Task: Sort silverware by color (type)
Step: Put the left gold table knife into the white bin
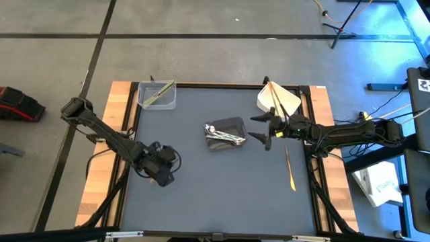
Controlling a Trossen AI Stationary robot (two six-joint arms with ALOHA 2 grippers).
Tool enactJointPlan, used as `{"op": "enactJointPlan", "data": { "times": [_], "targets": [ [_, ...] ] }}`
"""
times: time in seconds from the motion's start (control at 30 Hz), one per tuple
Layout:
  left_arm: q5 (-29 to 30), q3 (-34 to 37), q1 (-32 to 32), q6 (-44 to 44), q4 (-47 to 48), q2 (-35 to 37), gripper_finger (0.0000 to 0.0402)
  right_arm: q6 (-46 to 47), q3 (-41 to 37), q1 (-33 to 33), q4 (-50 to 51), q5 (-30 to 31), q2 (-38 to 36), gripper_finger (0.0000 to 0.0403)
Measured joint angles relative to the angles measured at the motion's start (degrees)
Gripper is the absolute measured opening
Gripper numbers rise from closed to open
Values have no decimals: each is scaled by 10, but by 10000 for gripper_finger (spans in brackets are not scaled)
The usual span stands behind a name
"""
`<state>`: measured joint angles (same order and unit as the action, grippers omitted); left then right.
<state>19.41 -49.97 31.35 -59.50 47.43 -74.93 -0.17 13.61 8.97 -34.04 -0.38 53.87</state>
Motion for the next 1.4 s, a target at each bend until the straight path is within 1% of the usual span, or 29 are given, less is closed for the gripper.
{"op": "enactJointPlan", "data": {
  "times": [0.13, 0.33, 0.43, 0.5, 0.63, 0.73, 0.83, 0.93, 1.1, 1.17, 1.27, 1.4],
  "targets": [
    [57, 0, -1, 55, -34, 0, 31, 5, 0, 0, -5, -24, 0, 321],
    [164, 0, -1, 142, -106, 0, 34, 14, 0, 0, -33, -57, 13, 321],
    [196, 0, -1, 209, -167, 0, 34, 16, 0, 0, -64, -68, 41, 321],
    [228, 0, -1, 256, -216, 0, 35, 22, 0, 0, -84, -68, 65, 321],
    [269, 0, -3, 363, -312, 0, 35, 30, 1, -11, -155, -78, 119, 321],
    [272, 0, -11, 430, -380, -6, 35, 19, 24, -39, -173, -80, 160, 321],
    [270, 0, -24, 487, -435, -22, 35, 10, 66, -72, -172, -66, 201, 321],
    [256, 0, -39, 537, -498, -46, 35, -14, 106, -104, -169, -52, 247, 321],
    [208, 0, -63, 618, -611, -92, 36, -46, 169, -150, -170, -22, 322, 321],
    [184, 0, -72, 639, -656, -105, 36, -55, 193, -164, -172, -11, 350, 321],
    [161, 0, -82, 659, -697, -120, 34, -63, 226, -178, -174, -1, 382, 317],
    [154, 0, -91, 662, -706, -122, 32, -63, 252, -188, -173, -8, 403, 287]
  ]
}}
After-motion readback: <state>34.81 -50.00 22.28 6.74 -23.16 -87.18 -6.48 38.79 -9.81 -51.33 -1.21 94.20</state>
